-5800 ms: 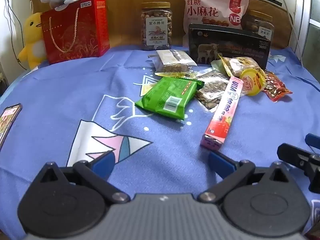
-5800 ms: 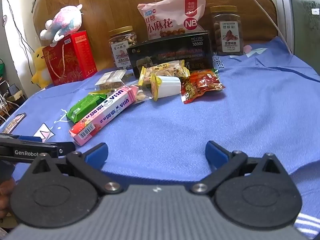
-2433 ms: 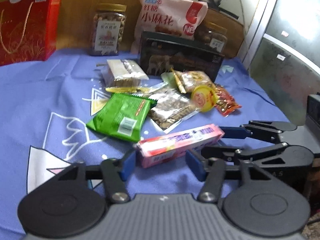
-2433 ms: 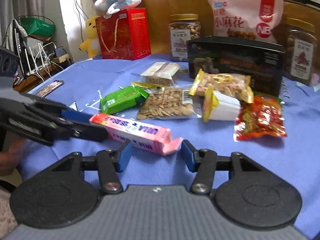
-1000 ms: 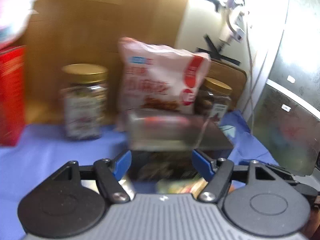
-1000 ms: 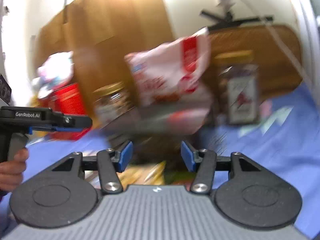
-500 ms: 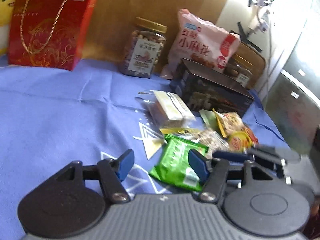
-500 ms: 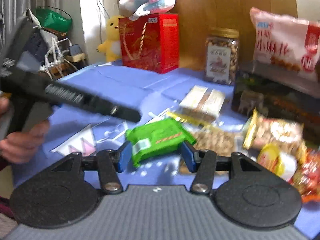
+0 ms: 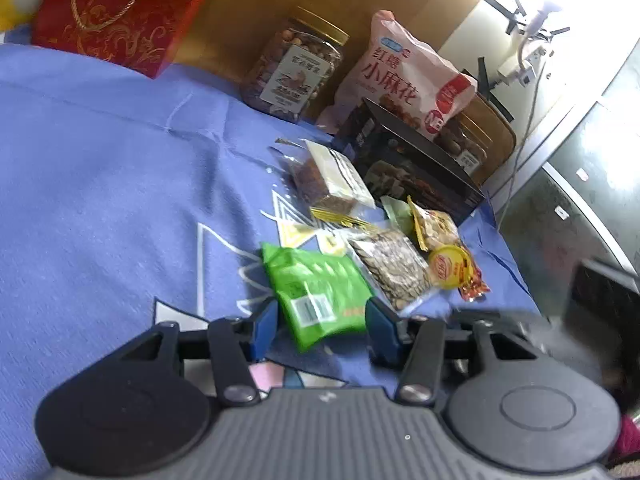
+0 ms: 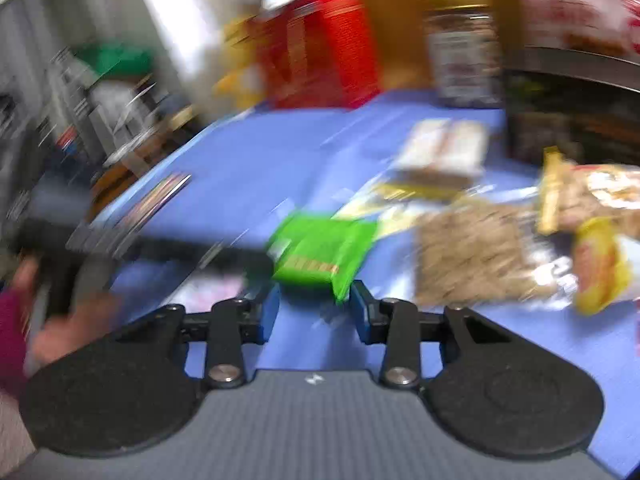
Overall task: Organize snacks
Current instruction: 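Grasp the green snack pack with the left tool, then lower the green pack into the black tin and release it, then grasp the clear wafer snack bag with yellow tie using the left tool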
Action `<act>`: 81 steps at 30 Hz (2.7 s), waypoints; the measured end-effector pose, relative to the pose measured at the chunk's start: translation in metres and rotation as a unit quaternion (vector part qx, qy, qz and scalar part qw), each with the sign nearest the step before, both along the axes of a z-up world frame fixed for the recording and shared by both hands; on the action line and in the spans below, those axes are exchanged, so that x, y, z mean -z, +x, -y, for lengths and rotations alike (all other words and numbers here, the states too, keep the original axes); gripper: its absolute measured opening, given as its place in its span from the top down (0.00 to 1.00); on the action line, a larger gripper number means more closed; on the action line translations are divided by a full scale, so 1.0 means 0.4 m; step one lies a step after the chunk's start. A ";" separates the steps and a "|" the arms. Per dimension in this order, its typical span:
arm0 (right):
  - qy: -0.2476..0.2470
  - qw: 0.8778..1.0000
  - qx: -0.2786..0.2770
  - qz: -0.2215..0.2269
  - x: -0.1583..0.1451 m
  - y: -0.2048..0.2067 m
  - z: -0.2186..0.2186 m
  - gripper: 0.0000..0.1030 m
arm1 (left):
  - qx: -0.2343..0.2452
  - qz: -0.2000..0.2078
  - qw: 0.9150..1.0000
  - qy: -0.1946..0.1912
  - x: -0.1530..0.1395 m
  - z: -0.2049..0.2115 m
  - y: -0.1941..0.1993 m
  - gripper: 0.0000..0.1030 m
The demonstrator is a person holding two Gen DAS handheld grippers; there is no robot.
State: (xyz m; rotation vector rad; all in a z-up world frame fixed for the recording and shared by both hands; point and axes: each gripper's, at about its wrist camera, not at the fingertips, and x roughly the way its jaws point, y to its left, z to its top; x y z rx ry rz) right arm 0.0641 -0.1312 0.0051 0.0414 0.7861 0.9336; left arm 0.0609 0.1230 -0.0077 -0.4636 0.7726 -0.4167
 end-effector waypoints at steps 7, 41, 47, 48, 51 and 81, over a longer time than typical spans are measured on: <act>-0.081 0.992 0.005 0.098 -0.007 -0.048 -0.045 0.48 | -0.006 0.004 1.000 0.012 -0.018 -0.006 0.015 0.53; -0.065 0.943 0.239 0.221 -0.102 0.321 0.164 0.54 | 0.064 0.085 0.987 0.119 -0.159 0.380 0.514 0.63; -0.016 0.957 0.197 0.213 -0.115 0.239 0.166 0.50 | 0.023 0.116 0.990 0.078 -0.185 0.208 0.399 0.53; -0.013 0.966 0.170 0.194 -0.108 0.233 0.151 0.50 | 0.012 0.106 0.991 0.076 -0.172 0.173 0.384 0.53; -0.028 0.985 0.105 0.132 -0.070 0.238 0.077 0.39 | -0.024 0.067 0.995 0.073 -0.126 0.099 0.349 0.53; -0.043 0.992 0.093 0.075 -0.003 0.329 -0.023 0.24 | -0.061 -0.012 0.998 -0.023 0.004 -0.001 0.254 0.34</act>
